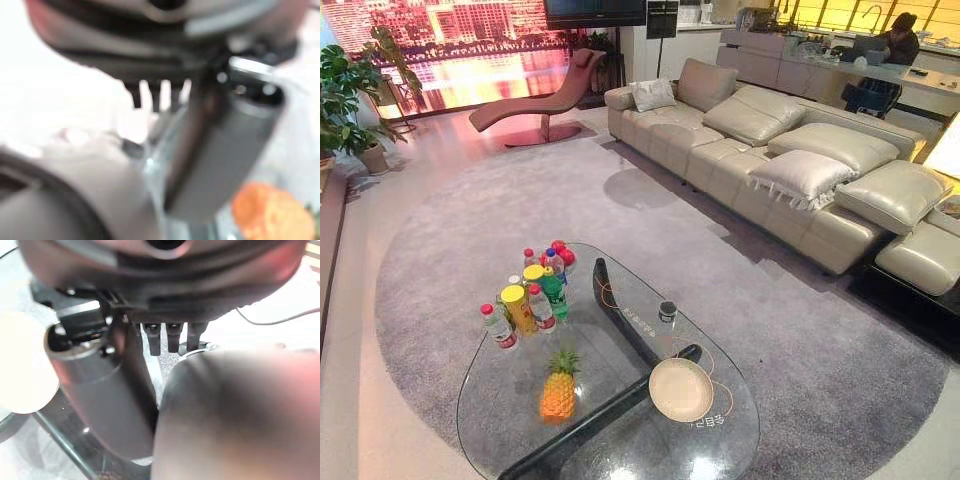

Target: Pick up the fruit to the plate

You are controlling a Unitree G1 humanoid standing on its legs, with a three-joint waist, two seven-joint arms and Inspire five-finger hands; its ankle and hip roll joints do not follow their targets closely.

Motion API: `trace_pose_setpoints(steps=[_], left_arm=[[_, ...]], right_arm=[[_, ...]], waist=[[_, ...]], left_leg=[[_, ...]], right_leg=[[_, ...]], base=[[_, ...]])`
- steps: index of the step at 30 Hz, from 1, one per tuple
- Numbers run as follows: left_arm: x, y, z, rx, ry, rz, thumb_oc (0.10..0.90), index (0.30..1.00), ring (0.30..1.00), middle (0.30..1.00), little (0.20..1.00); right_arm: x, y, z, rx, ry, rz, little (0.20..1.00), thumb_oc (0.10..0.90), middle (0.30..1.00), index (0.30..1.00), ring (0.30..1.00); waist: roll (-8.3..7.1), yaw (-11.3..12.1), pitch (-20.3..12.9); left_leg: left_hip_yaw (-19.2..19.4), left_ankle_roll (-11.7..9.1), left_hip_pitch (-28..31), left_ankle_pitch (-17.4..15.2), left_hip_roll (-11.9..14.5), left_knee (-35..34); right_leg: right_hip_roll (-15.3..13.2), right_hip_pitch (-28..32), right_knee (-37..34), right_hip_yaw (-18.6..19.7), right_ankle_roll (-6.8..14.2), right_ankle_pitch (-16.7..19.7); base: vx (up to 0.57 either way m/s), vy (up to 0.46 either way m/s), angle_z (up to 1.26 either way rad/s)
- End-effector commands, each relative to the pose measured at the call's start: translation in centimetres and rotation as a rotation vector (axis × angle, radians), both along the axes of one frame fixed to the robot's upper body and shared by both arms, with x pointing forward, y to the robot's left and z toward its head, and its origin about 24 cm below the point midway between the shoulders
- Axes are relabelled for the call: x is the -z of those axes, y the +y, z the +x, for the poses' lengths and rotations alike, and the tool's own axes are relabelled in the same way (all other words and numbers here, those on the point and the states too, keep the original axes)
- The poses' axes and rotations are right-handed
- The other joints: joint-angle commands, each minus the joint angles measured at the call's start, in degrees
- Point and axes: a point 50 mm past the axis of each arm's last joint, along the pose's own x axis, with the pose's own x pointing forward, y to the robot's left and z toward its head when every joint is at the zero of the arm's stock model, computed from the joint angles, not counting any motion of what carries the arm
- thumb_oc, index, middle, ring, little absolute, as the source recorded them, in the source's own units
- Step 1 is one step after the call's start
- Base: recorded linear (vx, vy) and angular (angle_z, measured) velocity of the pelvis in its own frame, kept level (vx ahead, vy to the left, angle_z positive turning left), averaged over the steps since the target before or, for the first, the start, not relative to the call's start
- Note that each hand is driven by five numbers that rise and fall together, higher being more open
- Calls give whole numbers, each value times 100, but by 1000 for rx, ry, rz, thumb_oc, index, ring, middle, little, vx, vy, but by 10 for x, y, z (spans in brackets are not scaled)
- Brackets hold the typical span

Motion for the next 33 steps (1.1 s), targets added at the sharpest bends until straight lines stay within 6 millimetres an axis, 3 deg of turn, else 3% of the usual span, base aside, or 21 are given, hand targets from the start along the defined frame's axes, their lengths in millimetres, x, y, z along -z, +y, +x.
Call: trace_pose_setpoints(steps=[1, 13, 33], left_arm=[[-4, -4, 34, 39, -96, 9, 800, 900, 900, 900, 900], [-4, -6, 34, 63, -96, -6, 800, 900, 900, 900, 900], [-10, 9, 39, 18, -139, 151, 800, 900, 900, 900, 900]], right_arm=[[3, 10, -6, -47, 60, 10, 900, 800, 900, 900, 900], [2, 9, -5, -38, 59, 25, 900, 800, 900, 900, 900], [2, 4, -11, -40, 81, 9, 900, 800, 900, 900, 900]], waist=[[-156, 179, 265], [-142, 216, 294], [-169, 270, 426]], left_leg=[[-64, 101, 318, -246, -194, -3], [-124, 96, 319, -235, -200, -3], [-166, 87, 276, -210, -198, -3]], right_leg=[[-87, -281, 24, -97, 36, 601], [-92, -260, 34, -139, 34, 583], [-111, -291, 47, -197, 56, 596]], base=[[-64, 158, -4], [0, 0, 0], [0, 0, 0]])
